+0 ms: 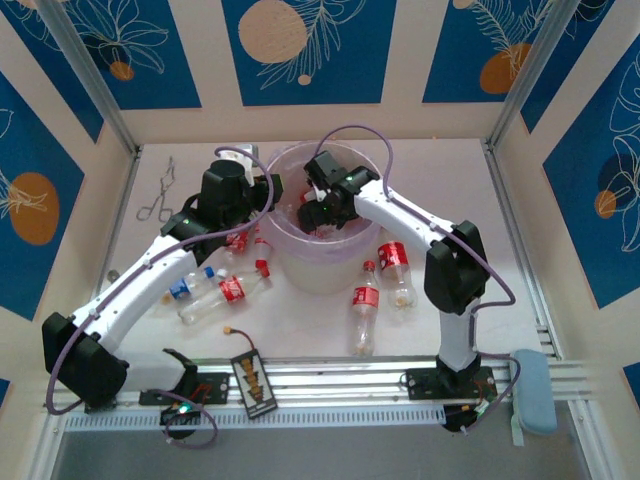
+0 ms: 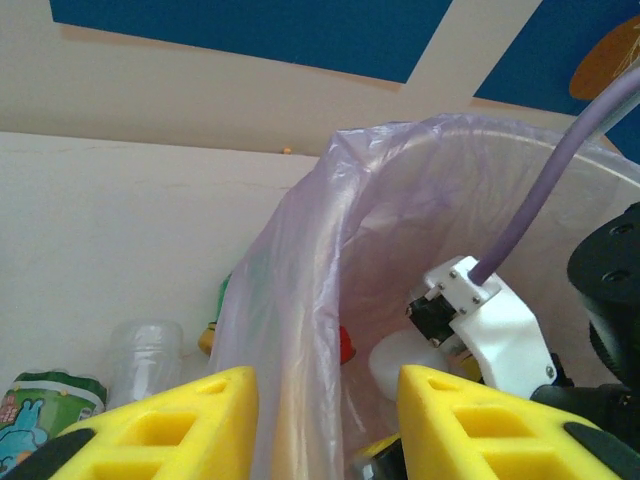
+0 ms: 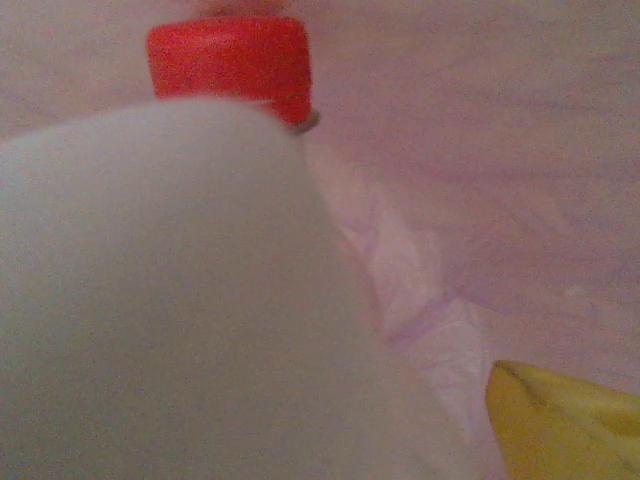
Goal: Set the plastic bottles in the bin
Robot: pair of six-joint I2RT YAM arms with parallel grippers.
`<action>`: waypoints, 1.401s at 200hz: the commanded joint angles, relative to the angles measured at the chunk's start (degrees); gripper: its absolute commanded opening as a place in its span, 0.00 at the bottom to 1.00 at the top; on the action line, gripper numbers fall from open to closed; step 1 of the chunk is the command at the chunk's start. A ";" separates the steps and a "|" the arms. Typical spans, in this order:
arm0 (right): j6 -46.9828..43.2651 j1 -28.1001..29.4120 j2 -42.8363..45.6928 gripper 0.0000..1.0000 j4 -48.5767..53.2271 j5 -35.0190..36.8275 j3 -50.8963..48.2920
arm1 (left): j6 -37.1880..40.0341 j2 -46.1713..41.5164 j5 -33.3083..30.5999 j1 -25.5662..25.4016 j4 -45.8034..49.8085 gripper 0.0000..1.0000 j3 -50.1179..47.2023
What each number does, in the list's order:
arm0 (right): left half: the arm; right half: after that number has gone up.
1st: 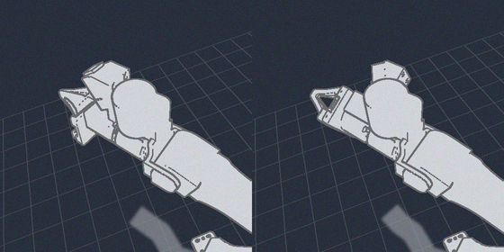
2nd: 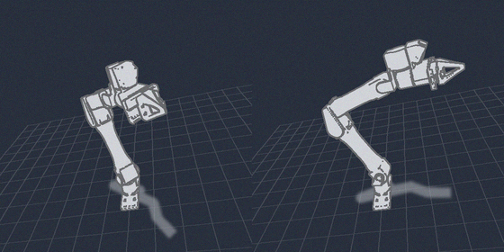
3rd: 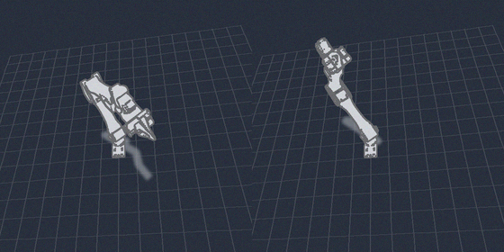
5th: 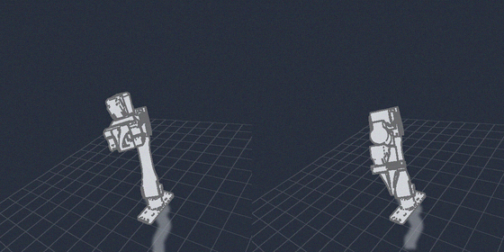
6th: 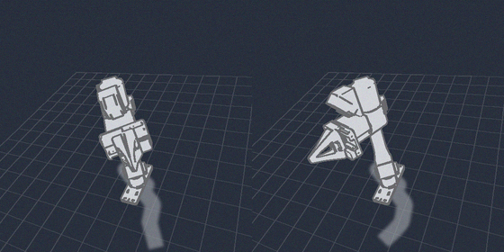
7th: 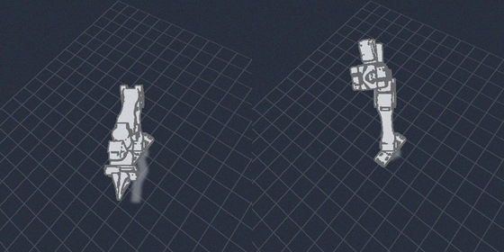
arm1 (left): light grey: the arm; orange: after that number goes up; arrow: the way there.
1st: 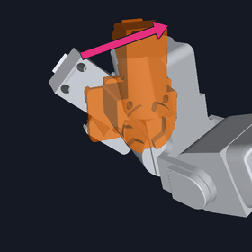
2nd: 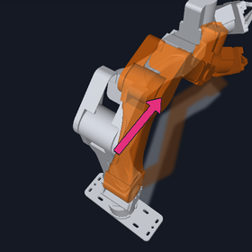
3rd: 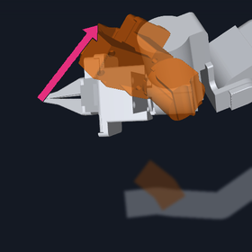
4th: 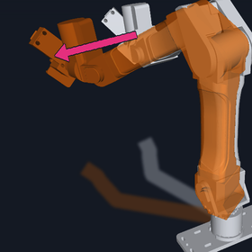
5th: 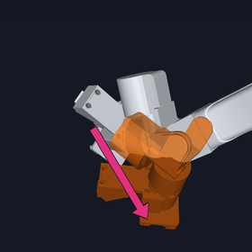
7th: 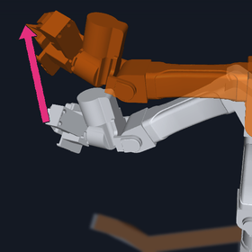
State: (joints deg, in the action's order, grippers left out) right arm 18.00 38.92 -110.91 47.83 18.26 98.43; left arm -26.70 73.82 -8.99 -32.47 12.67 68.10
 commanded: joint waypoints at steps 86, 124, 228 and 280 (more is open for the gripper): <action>-0.93 0.82 5.52 0.99 -0.70 -0.03 -1.09 | 0.70 1.07 0.03 0.24 5.09 0.42 -2.09; -1.77 0.81 12.34 0.99 -3.30 -2.37 -1.18 | 0.68 1.06 0.25 0.21 4.85 0.42 -2.00; -0.39 -3.69 30.81 0.99 1.33 -5.26 2.34 | 0.40 2.12 1.08 0.27 4.74 0.42 -1.20; 3.45 -18.02 37.49 0.94 10.74 -9.48 -2.46 | 0.51 2.58 0.71 0.27 4.94 0.42 -1.03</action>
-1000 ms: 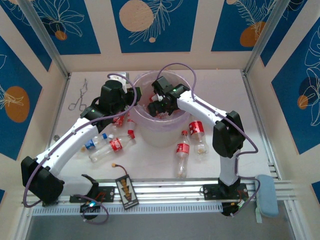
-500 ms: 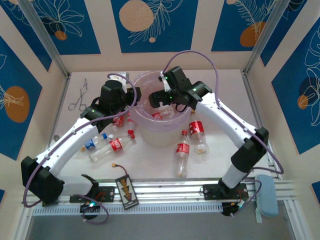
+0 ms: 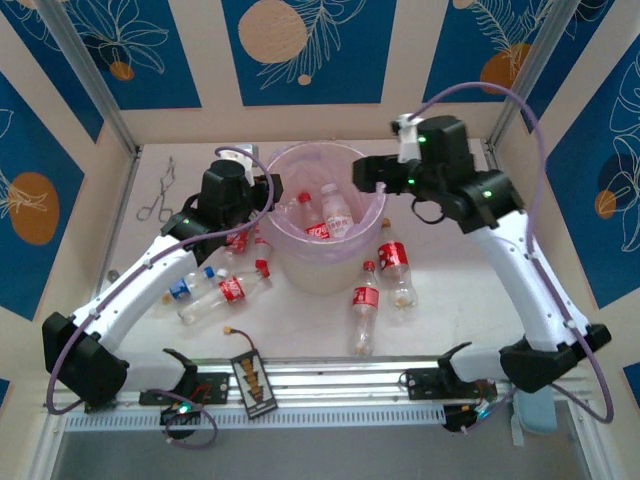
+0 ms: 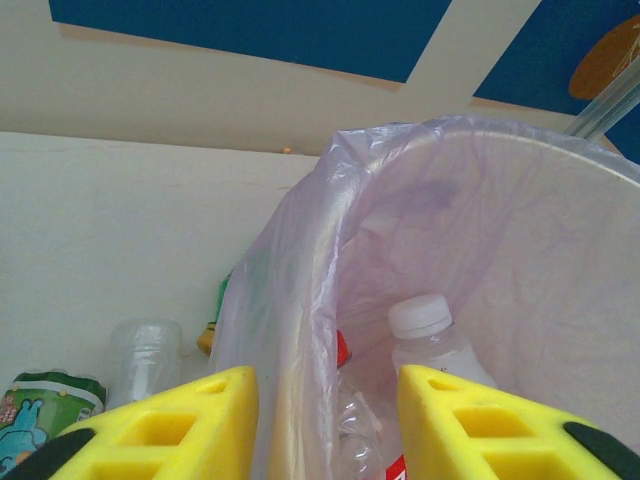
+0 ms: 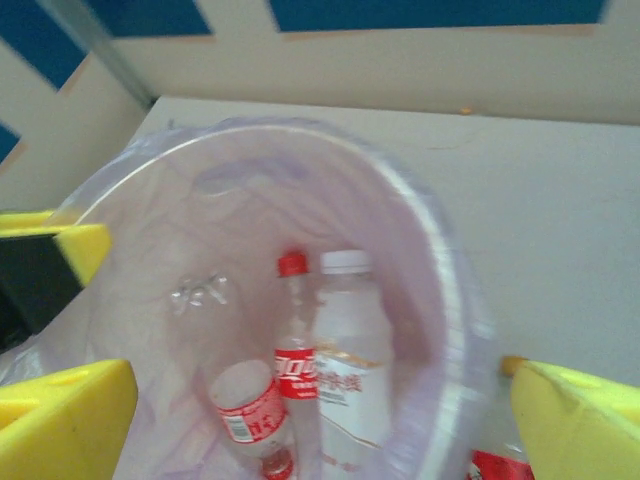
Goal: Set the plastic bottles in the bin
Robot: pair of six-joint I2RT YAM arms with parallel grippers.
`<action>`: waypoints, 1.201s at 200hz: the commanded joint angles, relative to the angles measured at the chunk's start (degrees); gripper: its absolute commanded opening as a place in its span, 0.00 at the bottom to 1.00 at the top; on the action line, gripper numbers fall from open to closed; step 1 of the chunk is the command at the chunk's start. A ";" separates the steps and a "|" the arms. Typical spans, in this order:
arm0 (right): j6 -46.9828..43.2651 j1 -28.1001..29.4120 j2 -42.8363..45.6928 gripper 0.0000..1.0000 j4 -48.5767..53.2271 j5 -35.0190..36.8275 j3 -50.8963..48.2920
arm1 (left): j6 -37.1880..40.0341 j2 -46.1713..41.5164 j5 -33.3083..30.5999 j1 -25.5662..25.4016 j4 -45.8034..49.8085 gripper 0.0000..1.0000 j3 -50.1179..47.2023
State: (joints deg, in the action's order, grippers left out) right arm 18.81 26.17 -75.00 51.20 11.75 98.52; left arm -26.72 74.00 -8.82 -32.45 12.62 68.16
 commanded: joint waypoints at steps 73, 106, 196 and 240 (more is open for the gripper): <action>9.66 -11.70 2.88 0.89 9.11 -0.05 -26.86 | 0.53 1.42 0.37 0.30 5.79 0.42 -1.19; 13.06 -11.16 0.82 0.86 2.71 -2.78 -37.50 | 0.53 1.85 0.82 0.37 6.20 0.42 -0.74; 11.12 -12.44 -13.18 0.87 -13.23 -4.96 -44.56 | -0.61 2.11 1.90 0.40 5.09 0.42 -1.60; 11.00 -13.03 -17.83 0.82 -16.07 -3.33 -44.64 | -0.70 1.81 1.79 0.42 5.13 0.42 -1.74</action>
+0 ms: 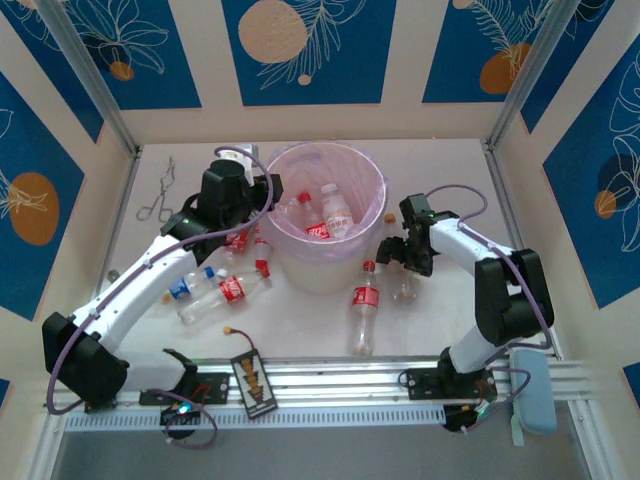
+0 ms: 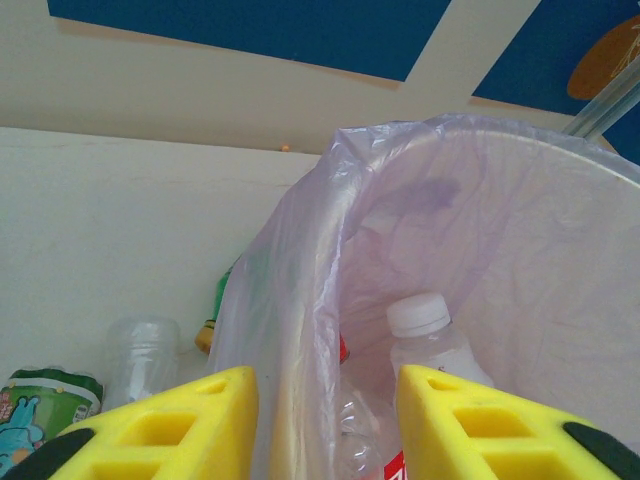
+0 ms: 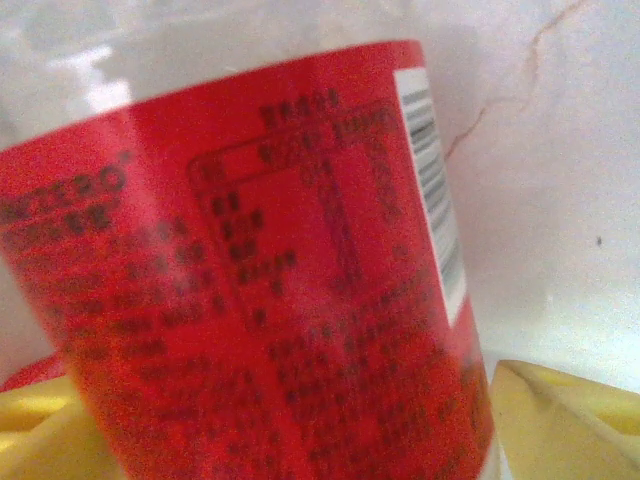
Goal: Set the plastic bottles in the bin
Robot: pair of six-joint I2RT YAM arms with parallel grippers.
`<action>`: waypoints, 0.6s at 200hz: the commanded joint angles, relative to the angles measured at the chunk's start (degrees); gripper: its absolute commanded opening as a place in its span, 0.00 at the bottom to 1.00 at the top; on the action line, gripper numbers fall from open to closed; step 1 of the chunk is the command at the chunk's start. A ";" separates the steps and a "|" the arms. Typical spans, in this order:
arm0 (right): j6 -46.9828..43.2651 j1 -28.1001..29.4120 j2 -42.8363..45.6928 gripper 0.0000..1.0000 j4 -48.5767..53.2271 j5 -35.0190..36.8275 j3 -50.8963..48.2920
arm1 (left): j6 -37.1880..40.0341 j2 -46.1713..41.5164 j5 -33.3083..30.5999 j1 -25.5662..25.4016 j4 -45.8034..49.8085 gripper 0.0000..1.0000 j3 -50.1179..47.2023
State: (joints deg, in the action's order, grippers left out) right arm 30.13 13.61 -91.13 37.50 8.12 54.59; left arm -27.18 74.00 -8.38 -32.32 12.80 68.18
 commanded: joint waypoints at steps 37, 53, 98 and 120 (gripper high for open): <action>0.03 -0.91 -2.35 0.74 -3.14 0.42 -0.97 | -0.33 1.84 1.45 0.28 4.87 0.42 -1.84; -0.07 -0.92 -2.31 0.73 -3.04 0.66 -0.97 | -0.35 1.87 1.44 0.26 4.86 0.42 -1.93; -0.34 -1.15 0.08 0.71 -1.52 1.02 -0.87 | -0.33 2.00 1.44 0.31 4.74 0.42 -2.00; -0.75 -1.63 3.05 0.70 -0.14 0.78 -0.54 | -0.33 2.07 1.53 0.25 4.76 0.42 -1.77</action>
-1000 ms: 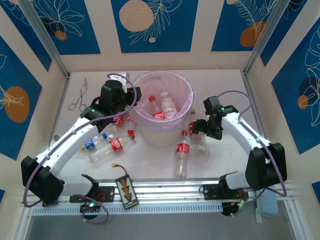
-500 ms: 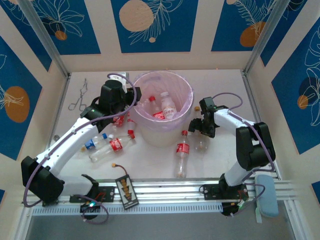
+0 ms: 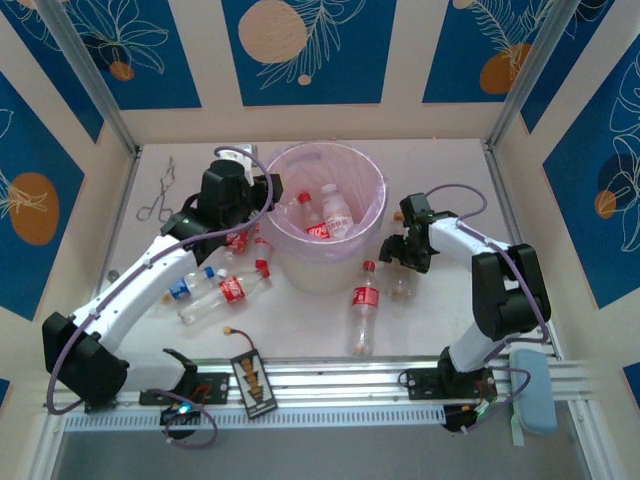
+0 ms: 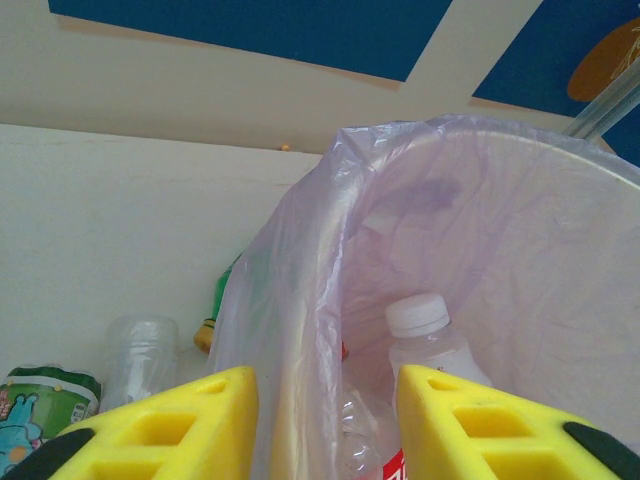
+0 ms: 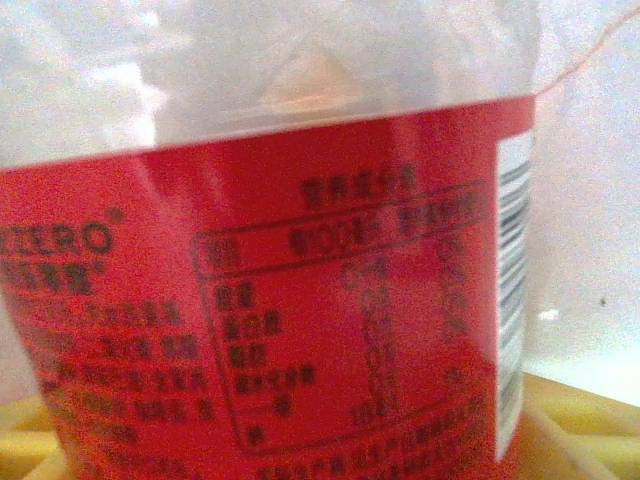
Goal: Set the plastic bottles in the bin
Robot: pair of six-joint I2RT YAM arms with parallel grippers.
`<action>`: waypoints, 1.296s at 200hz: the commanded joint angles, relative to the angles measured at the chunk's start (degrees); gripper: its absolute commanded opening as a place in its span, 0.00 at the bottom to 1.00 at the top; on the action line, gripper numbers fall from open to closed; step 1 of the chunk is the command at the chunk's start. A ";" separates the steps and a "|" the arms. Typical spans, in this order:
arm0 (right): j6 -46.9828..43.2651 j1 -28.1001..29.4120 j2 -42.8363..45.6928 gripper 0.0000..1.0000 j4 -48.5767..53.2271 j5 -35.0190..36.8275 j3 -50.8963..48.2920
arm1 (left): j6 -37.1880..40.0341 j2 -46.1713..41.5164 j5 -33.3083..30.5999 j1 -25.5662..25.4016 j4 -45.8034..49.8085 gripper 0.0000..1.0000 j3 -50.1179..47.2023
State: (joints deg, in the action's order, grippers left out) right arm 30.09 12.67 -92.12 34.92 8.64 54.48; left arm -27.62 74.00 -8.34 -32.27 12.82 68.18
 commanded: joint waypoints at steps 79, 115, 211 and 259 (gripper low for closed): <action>-4.06 -4.85 19.40 0.67 13.08 -1.68 7.06 | 0.11 2.81 2.18 0.23 4.67 0.42 -1.30; -5.95 -5.22 23.92 0.67 17.99 -1.45 15.81 | 0.06 3.07 2.86 0.23 3.99 0.42 -1.21; -10.74 4.19 21.01 0.66 18.65 -0.68 45.39 | 0.04 3.73 3.31 0.13 4.49 0.40 -0.67; -12.85 14.72 11.56 0.66 16.96 -0.31 56.62 | -0.06 3.96 3.46 0.15 4.66 0.36 -0.51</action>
State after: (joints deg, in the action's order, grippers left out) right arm 19.44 23.77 -76.12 53.12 8.56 107.04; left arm -28.32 75.31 -6.22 -32.10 11.53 68.75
